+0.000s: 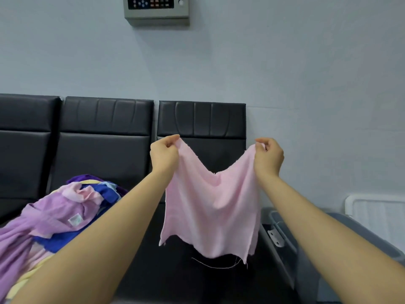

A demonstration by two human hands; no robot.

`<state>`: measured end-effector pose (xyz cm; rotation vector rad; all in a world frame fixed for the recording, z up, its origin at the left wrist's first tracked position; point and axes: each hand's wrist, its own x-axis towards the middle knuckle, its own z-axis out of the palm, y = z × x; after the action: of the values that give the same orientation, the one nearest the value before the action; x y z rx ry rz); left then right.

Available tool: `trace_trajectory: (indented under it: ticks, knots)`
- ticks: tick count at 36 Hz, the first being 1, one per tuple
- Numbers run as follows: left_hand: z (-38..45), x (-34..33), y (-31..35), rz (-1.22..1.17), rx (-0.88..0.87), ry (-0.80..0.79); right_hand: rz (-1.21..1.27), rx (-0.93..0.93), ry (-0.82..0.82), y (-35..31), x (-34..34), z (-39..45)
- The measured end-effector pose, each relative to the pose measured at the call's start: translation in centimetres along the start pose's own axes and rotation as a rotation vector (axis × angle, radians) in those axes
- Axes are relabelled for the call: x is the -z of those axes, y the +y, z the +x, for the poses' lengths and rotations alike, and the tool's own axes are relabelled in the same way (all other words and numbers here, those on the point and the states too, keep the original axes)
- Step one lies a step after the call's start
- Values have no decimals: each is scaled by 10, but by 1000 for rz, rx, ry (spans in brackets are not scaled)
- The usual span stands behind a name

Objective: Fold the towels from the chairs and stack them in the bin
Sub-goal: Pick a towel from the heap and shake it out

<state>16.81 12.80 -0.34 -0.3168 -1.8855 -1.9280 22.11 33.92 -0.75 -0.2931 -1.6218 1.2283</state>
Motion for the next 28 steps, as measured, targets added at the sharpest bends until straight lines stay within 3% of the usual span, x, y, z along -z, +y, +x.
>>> trace_trajectory:
  ticks: [9, 13, 17, 20, 28]
  knots:
    - [-1, 9, 8, -169, 96, 111, -3, 43, -47, -7, 8, 2]
    - [2, 10, 13, -228, 131, 174, -6, -15, 4, -10, 7, 6]
    - [3, 9, 14, -124, 87, 240, -41, -73, 17, -11, 5, 8]
    - [1, 9, 12, -40, 127, 204, -50, -115, 19, -12, 5, 9]
    - [-2, 12, 9, -94, 216, 241, -165, -179, -130, -9, 7, 8]
